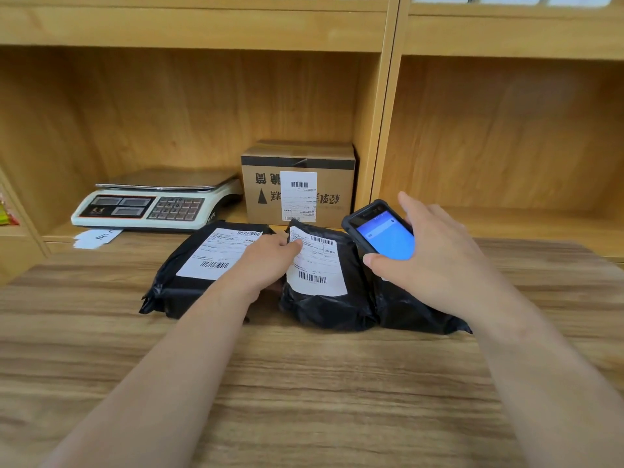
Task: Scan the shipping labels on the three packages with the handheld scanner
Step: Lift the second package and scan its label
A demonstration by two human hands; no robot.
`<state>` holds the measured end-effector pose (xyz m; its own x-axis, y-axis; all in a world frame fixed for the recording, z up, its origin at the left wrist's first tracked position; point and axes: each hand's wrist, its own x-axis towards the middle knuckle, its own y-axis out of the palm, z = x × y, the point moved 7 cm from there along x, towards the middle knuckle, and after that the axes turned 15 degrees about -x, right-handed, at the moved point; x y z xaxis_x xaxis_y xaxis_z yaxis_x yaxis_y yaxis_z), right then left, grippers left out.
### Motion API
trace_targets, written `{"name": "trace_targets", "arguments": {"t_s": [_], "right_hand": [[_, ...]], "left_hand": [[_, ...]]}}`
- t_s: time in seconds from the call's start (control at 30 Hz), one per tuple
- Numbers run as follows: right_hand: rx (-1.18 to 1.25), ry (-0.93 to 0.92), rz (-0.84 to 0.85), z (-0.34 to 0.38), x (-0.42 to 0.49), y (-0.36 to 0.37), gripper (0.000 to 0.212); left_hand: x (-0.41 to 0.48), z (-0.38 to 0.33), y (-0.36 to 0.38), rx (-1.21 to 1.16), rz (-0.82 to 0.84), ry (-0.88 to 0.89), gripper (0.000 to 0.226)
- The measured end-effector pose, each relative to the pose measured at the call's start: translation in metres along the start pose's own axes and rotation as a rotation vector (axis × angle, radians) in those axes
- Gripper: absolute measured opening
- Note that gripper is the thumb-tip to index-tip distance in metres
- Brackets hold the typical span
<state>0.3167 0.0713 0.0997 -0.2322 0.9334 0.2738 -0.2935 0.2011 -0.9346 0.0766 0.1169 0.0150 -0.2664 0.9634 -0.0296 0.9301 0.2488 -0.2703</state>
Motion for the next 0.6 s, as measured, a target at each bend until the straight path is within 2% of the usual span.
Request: {"name": "trace_targets", "arguments": {"t_s": [0.07,0.17,0.4,0.6], "right_hand": [[0.000,-0.002,0.002,0.001,0.000,0.000,0.100],[-0.004,-0.002,0.007,0.001,-0.001,0.000,0.098],[-0.001,0.005,0.007,0.001,-0.001,0.000,0.099],[-0.012,-0.006,-0.001,0.002,0.000,-0.001,0.098]], "left_hand": [[0.000,0.005,0.004,-0.145,0.037,-0.078,0.038],[-0.001,0.010,0.010,-0.276,0.080,-0.157,0.023],[-0.001,0.017,0.016,-0.304,0.175,-0.182,0.025],[-0.001,0.017,0.012,-0.351,0.177,-0.210,0.024]]}}
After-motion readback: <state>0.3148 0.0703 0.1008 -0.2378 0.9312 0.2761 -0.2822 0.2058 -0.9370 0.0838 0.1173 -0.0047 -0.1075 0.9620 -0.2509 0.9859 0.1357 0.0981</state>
